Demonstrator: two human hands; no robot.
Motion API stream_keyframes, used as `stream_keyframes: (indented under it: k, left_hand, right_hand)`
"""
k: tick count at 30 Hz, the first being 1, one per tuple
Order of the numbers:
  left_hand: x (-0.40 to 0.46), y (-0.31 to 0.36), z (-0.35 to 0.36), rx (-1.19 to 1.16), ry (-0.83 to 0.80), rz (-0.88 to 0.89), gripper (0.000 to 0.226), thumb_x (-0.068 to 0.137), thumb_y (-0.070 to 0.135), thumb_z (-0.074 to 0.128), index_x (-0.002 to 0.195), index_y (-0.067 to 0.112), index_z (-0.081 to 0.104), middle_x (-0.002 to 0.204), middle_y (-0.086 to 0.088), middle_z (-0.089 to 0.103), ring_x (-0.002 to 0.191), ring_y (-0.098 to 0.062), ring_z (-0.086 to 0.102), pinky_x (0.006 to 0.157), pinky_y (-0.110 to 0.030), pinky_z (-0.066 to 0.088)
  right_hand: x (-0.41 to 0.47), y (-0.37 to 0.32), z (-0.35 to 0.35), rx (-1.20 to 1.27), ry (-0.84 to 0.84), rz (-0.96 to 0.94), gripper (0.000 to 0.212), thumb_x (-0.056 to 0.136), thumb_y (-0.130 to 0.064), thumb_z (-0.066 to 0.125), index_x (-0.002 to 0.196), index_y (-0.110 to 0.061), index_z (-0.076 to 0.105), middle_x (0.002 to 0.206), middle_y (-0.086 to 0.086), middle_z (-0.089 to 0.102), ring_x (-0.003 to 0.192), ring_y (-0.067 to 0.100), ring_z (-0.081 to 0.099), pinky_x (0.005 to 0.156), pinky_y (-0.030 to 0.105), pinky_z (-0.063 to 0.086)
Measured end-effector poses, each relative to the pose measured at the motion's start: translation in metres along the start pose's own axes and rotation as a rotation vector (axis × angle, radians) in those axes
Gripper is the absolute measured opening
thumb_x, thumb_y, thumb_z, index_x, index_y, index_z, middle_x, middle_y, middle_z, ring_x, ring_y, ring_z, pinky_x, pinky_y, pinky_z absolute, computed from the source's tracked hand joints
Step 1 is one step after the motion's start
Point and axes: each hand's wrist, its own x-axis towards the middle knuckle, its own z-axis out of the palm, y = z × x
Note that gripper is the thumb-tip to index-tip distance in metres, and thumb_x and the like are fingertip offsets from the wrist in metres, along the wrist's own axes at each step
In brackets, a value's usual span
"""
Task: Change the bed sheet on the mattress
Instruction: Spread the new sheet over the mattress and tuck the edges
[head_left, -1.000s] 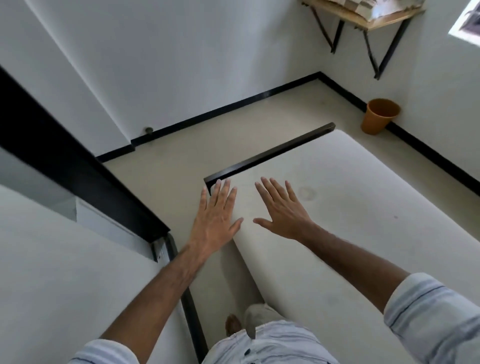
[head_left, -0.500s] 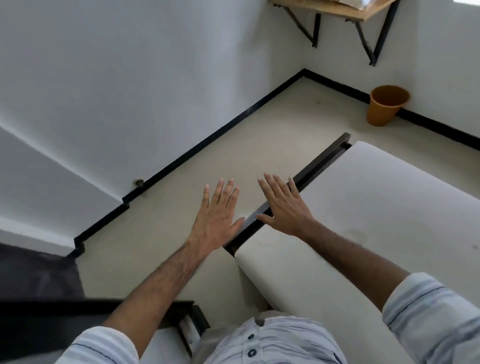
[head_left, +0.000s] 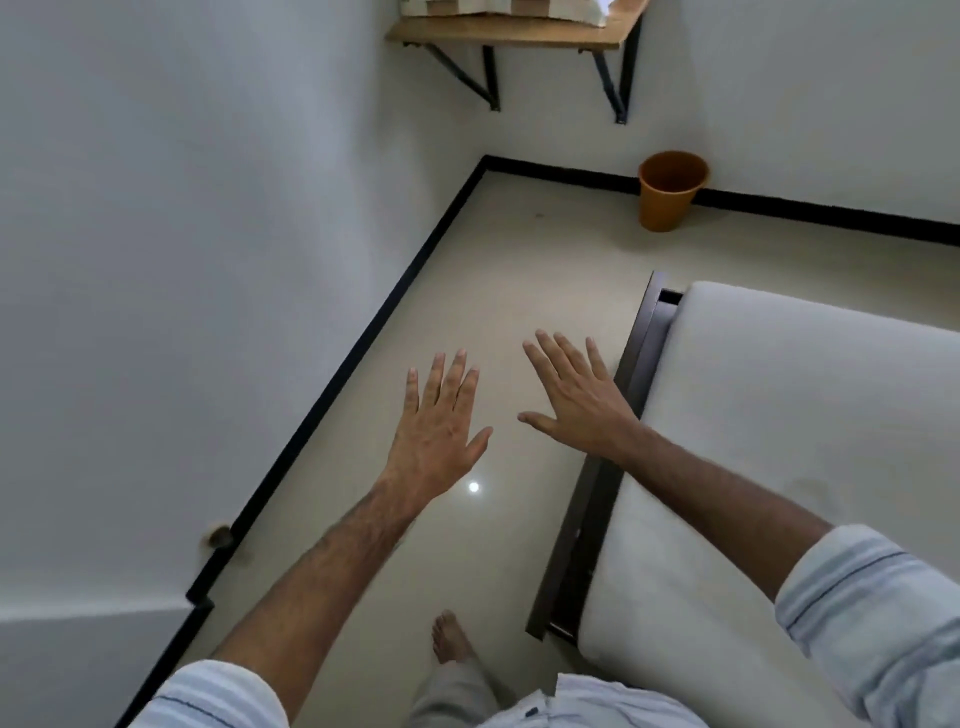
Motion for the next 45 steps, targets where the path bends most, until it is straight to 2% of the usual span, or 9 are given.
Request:
stream_keyframes:
  k: [8, 14, 19, 23, 29, 37, 40, 43, 45]
  left_hand:
    - [0.118, -0.155, -0.006, -0.008, 0.076, 0.215, 0.082, 0.098, 0.061, 0.027, 0.161, 0.013, 0.004, 0.170, -0.011, -0.005, 0.156, -0.032, -0.007, 0.124, -0.059, 0.002]
    - [0.226, -0.169, -0.020, -0.045, 0.109, 0.354, 0.080, 0.100, 0.060, 0.028, 0.161, 0.014, 0.004, 0.170, -0.011, -0.005, 0.156, -0.032, -0.006, 0.124, -0.060, 0.004]
    - [0.333, -0.167, -0.045, 0.022, 0.211, 0.483, 0.079, 0.100, 0.058, 0.032, 0.160, 0.011, 0.012, 0.169, -0.015, 0.003, 0.156, -0.036, 0.000, 0.122, -0.062, 0.010]
    - [0.453, -0.149, -0.060, 0.045, 0.234, 0.553, 0.081, 0.099, 0.057, 0.039, 0.160, 0.008, 0.017, 0.169, -0.015, 0.002, 0.156, -0.035, -0.001, 0.122, -0.063, 0.012]
    - [0.613, -0.109, -0.108, 0.015, 0.305, 0.679, 0.082, 0.099, 0.059, 0.033, 0.161, 0.012, 0.009, 0.170, -0.012, -0.005, 0.156, -0.032, -0.009, 0.123, -0.061, 0.006]
    - [0.832, -0.046, -0.128, -0.018, 0.369, 0.918, 0.081, 0.095, 0.054, 0.051, 0.159, 0.009, 0.026, 0.168, -0.014, 0.013, 0.156, -0.033, 0.006, 0.123, -0.061, 0.014]
    - [0.910, -0.016, -0.138, -0.043, 0.353, 1.016, 0.079, 0.095, 0.056, 0.040, 0.158, 0.010, 0.025, 0.168, -0.013, 0.016, 0.156, -0.034, 0.010, 0.124, -0.060, 0.012]
    - [0.983, 0.024, -0.151, -0.045, 0.317, 1.105, 0.080, 0.093, 0.056, 0.044, 0.157, 0.011, 0.028, 0.167, -0.013, 0.019, 0.155, -0.033, 0.013, 0.123, -0.060, 0.015]
    - [1.019, 0.055, -0.162, -0.045, 0.288, 1.168, 0.080, 0.094, 0.058, 0.037, 0.158, 0.012, 0.026, 0.168, -0.012, 0.016, 0.156, -0.032, 0.009, 0.123, -0.059, 0.015]
  right_hand:
    - [0.142, -0.041, -0.025, -0.010, 0.052, 0.191, 0.095, 0.094, -0.072, 0.034, 0.160, -0.018, -0.006, 0.168, 0.008, -0.010, 0.155, 0.027, -0.009, 0.123, 0.056, -0.004]
    - [0.184, -0.001, -0.042, -0.037, 0.083, 0.337, 0.095, 0.094, -0.069, 0.040, 0.161, -0.018, -0.002, 0.168, 0.007, -0.006, 0.155, 0.026, -0.006, 0.123, 0.053, -0.009]
    - [0.248, 0.074, -0.063, -0.068, 0.149, 0.417, 0.094, 0.092, -0.069, 0.043, 0.161, -0.017, 0.005, 0.168, 0.007, 0.001, 0.155, 0.026, 0.000, 0.123, 0.053, -0.005]
    - [0.317, 0.155, -0.078, -0.065, 0.185, 0.479, 0.095, 0.092, -0.068, 0.045, 0.161, -0.016, 0.005, 0.168, 0.008, 0.000, 0.155, 0.027, -0.001, 0.123, 0.057, 0.002]
    - [0.375, 0.267, -0.117, -0.084, 0.231, 0.598, 0.095, 0.092, -0.069, 0.045, 0.161, -0.017, 0.004, 0.169, 0.006, 0.000, 0.155, 0.026, -0.001, 0.123, 0.059, 0.005]
    - [0.445, 0.424, -0.133, -0.138, 0.269, 0.847, 0.095, 0.090, -0.068, 0.049, 0.161, -0.017, 0.010, 0.168, 0.006, 0.006, 0.155, 0.025, 0.004, 0.122, 0.059, 0.008]
    - [0.465, 0.476, -0.141, -0.132, 0.282, 0.980, 0.095, 0.090, -0.069, 0.047, 0.160, -0.017, 0.012, 0.168, 0.006, 0.008, 0.155, 0.026, 0.007, 0.122, 0.059, 0.011]
    - [0.475, 0.519, -0.154, -0.141, 0.312, 1.103, 0.093, 0.089, -0.069, 0.046, 0.160, -0.016, 0.016, 0.168, 0.007, 0.010, 0.154, 0.027, 0.012, 0.121, 0.058, 0.016]
    - [0.473, 0.544, -0.162, -0.144, 0.320, 1.180, 0.091, 0.089, -0.070, 0.042, 0.160, -0.017, 0.018, 0.167, 0.007, 0.012, 0.154, 0.027, 0.015, 0.122, 0.056, 0.018]
